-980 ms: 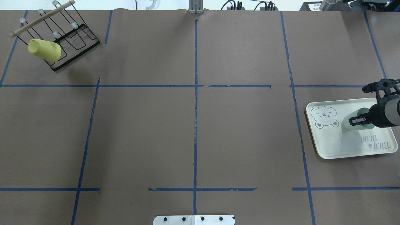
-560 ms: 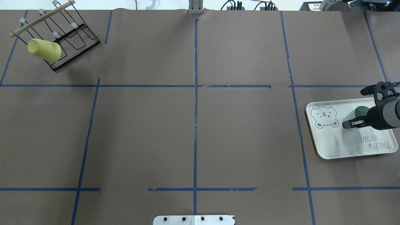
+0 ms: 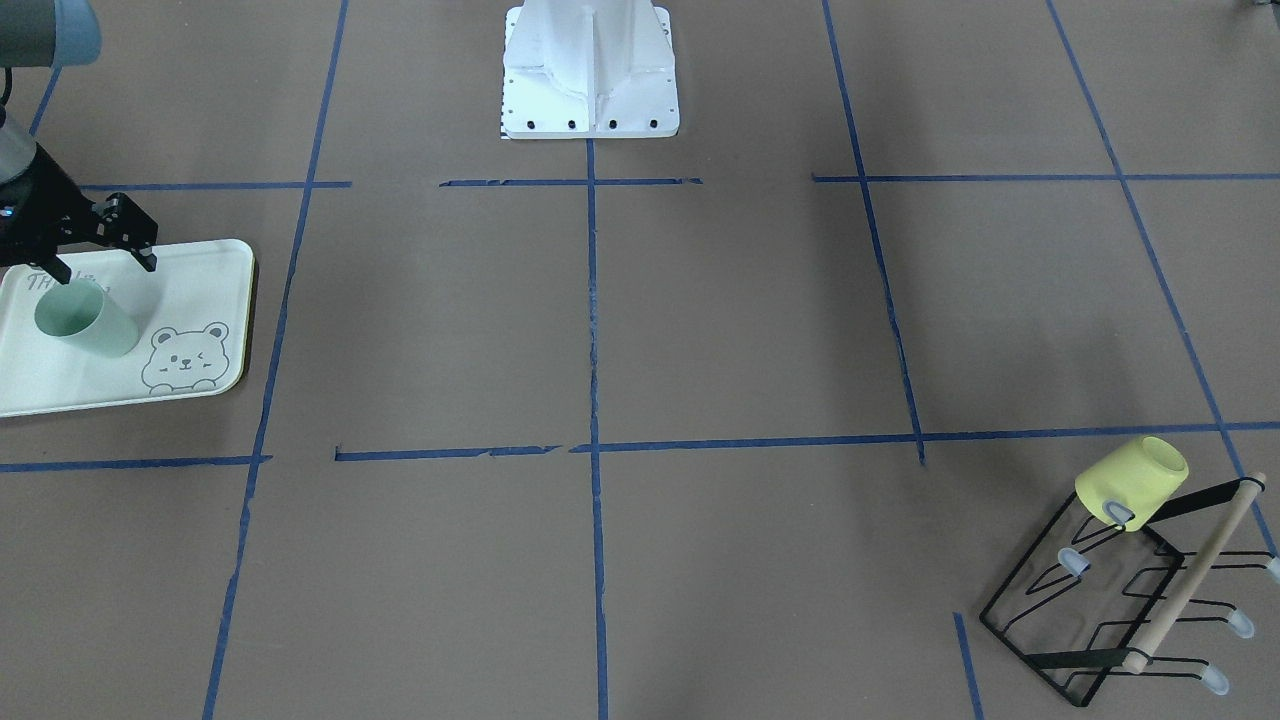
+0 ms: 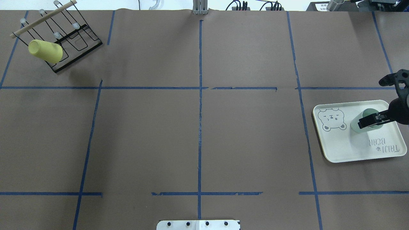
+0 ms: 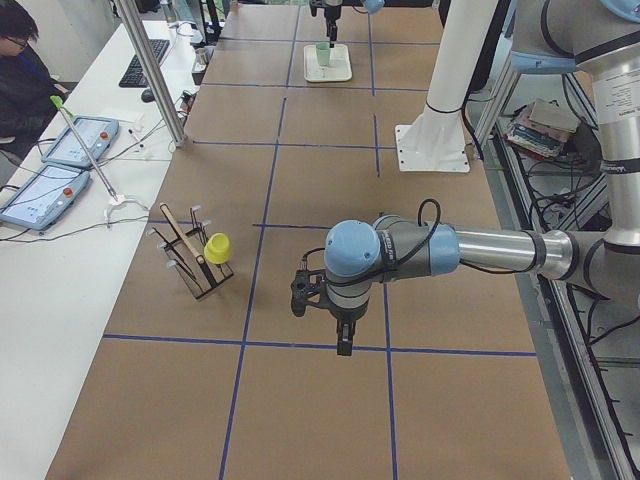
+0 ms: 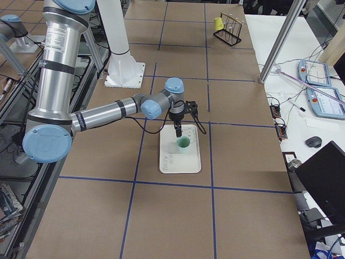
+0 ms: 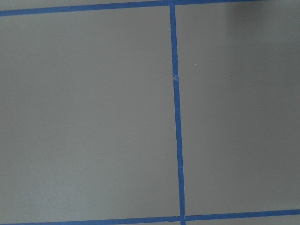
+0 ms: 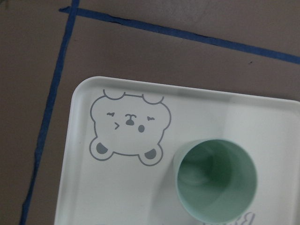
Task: Left arm grabs green cup and hands to right arm on tray
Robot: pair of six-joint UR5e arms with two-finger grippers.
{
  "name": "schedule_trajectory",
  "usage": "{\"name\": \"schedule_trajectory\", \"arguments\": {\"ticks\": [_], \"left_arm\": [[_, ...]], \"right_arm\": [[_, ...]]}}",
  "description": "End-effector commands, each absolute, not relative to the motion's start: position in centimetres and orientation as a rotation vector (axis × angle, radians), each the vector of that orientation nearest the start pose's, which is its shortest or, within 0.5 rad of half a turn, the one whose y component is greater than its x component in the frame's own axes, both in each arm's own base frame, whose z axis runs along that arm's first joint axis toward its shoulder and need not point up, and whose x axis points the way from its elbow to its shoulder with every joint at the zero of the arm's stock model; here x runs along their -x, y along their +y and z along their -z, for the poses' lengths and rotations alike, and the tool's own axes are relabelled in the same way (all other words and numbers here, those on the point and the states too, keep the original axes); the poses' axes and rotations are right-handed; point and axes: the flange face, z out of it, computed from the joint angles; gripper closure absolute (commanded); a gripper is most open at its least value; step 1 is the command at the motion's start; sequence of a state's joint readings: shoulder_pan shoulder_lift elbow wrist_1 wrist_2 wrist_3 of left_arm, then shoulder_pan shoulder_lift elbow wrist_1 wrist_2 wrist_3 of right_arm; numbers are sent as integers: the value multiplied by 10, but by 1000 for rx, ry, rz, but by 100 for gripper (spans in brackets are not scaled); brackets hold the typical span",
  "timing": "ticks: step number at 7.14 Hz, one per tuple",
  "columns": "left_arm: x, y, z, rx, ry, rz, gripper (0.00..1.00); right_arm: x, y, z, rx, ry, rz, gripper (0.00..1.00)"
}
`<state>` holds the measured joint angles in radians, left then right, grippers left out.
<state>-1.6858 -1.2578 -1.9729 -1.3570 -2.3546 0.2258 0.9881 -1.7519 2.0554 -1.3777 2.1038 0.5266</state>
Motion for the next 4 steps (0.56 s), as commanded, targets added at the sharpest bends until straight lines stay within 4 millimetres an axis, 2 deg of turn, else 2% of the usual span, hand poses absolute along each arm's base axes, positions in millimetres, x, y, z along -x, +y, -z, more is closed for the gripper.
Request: {"name": "schedule_trajectory", "arguments": {"ticks": [1,2,4], "left_arm": [[103,-341,-615,-27,788,-63,0],[103,-341,-618,-23,786,-62,0],[103,-344,-629,-42,780,-72,0]], "right_arm": [[102,-413,-501,-121,-719,275,0],[65,-400,-521,-108,-782,277,0],[-18,-367,-560,-113,-784,244,0]]}}
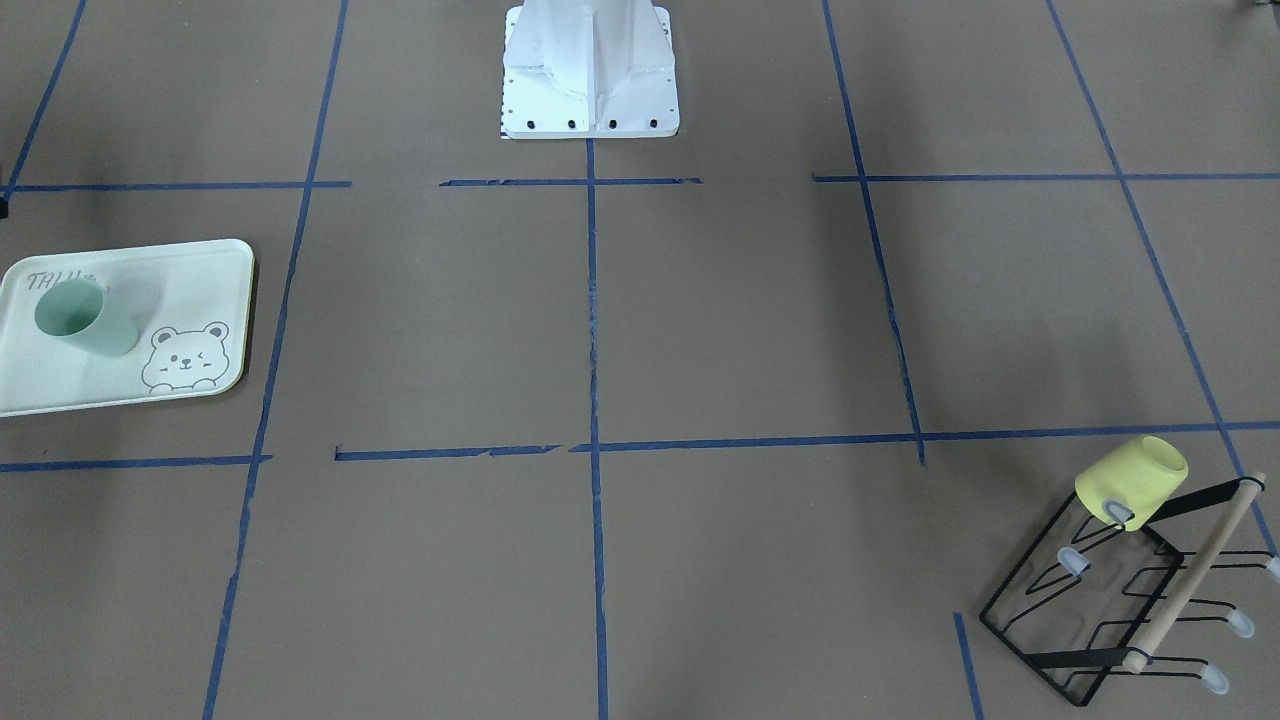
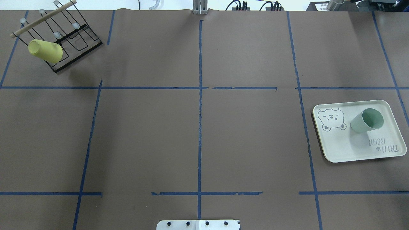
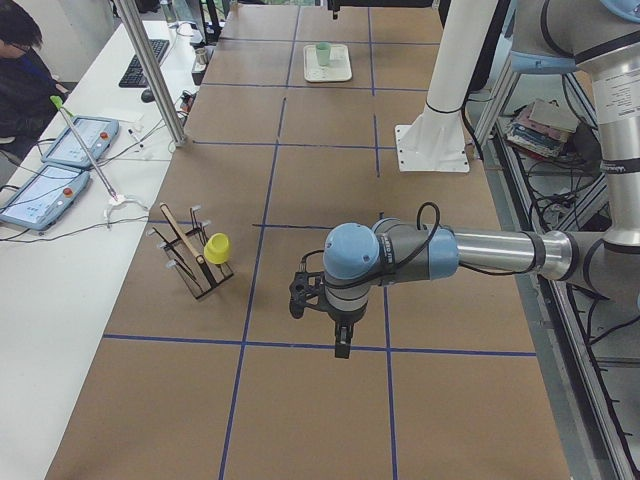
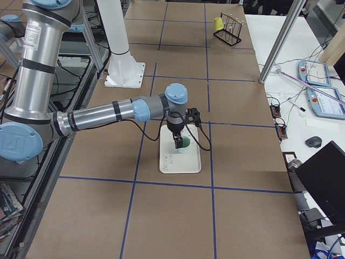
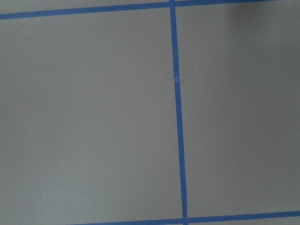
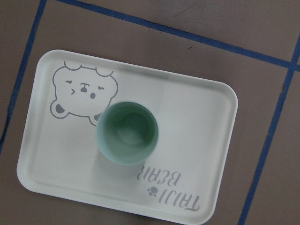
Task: Left arm grabs green cup and hands to right arm on tray
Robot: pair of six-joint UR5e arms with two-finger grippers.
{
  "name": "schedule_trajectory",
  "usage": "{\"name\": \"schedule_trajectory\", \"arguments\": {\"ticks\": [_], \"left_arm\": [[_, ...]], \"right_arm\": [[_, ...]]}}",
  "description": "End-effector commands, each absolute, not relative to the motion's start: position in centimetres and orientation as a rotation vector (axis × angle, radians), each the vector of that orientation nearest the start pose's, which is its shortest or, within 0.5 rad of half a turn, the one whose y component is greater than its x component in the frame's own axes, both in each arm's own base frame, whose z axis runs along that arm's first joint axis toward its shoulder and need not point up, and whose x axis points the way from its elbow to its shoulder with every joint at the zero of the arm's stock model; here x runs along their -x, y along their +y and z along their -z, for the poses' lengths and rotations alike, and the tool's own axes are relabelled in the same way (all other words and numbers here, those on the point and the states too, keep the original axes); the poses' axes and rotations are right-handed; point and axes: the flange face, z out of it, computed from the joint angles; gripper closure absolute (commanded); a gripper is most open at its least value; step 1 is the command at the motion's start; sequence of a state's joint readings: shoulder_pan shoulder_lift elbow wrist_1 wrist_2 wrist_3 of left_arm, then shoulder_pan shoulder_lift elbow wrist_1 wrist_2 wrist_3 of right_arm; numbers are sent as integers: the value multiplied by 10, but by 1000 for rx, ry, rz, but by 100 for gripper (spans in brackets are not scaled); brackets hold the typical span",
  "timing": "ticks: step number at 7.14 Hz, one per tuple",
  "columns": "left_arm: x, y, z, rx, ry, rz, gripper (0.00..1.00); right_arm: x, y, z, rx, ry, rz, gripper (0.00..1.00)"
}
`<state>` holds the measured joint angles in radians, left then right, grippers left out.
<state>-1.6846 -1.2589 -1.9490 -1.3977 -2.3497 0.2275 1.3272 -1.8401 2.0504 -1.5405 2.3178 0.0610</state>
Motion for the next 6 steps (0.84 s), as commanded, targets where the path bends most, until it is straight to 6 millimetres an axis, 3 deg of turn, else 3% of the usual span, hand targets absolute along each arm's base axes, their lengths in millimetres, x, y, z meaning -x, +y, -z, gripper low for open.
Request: {"name": "schedule_trajectory", "arguments": {"ticks": [1,3,6], "left_arm": [[103,-344,-633,-40,780,-70,0],[102,-339,-673,29,797,-46,0],[105,-340,-662,-38,776,-67,0]], "right_arm": [[-43,-355,-575,-52,-778,199,0],[-48,-350,-598,0,-779,158,0],[-48,-353,-601,5,-775,151,0]]}}
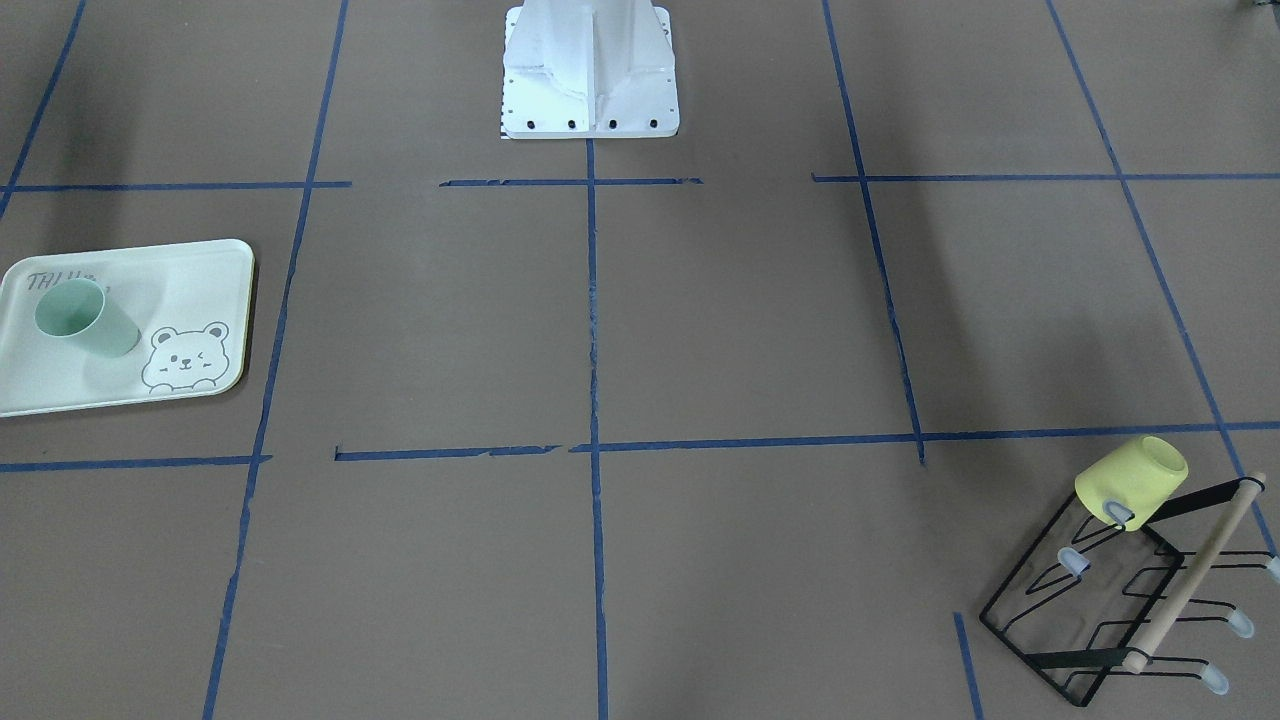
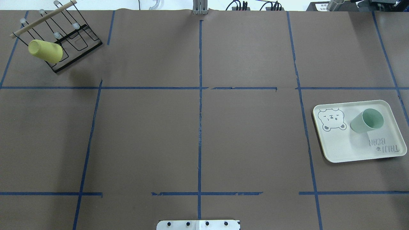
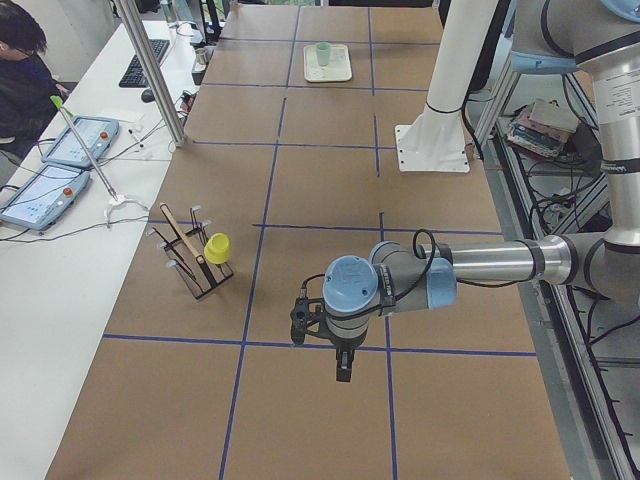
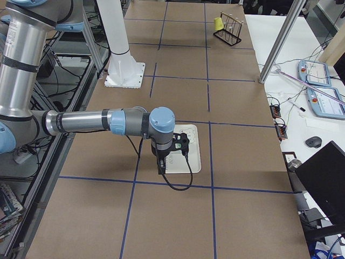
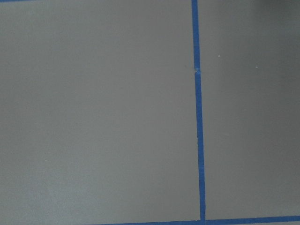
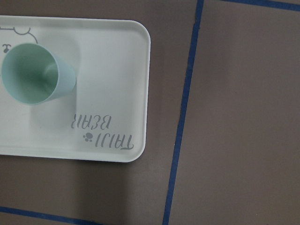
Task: Left arm grabs green cup and hands to right arm on tray
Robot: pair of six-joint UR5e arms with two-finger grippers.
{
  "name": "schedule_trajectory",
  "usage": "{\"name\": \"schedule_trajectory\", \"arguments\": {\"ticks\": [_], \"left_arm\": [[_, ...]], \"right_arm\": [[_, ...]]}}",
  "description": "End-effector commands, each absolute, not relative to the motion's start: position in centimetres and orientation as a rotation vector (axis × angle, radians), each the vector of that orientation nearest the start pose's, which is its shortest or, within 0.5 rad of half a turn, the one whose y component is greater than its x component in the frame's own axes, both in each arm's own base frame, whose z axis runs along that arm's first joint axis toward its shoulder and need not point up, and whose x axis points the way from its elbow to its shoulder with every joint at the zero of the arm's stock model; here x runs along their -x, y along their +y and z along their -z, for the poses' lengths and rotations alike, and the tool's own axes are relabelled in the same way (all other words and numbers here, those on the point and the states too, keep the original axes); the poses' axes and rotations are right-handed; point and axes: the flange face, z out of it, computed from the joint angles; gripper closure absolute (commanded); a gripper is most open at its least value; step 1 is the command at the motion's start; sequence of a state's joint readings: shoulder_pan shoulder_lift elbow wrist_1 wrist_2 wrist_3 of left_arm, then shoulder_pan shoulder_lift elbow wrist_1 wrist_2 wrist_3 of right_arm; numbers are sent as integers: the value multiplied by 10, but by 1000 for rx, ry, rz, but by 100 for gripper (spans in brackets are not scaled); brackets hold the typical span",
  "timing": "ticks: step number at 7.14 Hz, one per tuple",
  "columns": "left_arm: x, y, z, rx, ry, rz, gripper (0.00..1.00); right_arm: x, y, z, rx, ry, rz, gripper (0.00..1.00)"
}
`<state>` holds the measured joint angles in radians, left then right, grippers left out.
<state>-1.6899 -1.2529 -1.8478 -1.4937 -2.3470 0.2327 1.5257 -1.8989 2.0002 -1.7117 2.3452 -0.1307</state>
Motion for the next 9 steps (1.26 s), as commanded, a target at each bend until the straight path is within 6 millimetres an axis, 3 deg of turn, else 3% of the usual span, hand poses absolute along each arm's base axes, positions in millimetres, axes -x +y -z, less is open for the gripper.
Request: {"name": "schedule_trajectory", "arguments": {"ticks": [1,4,5,7,9], "left_arm": [[105,-341,-660,-43,777,-71,0],[105,-344,-655,-57,777,-77,0],[105,-347,-640,-82,768,-89,0],[89,-347,-642,-50,772,-127,0],[86,-347,-642,-48,772,-133,0]], "right_arm": [[-48,-354,-600,2,-776,152,0],[-47,-354,-600,-3,-776,160,0],[-47,-354,-600,-3,-778,160,0],[-47,-354,-600,-3,-779,160,0],[-47,-354,-599,-5,-779,161,0]]}}
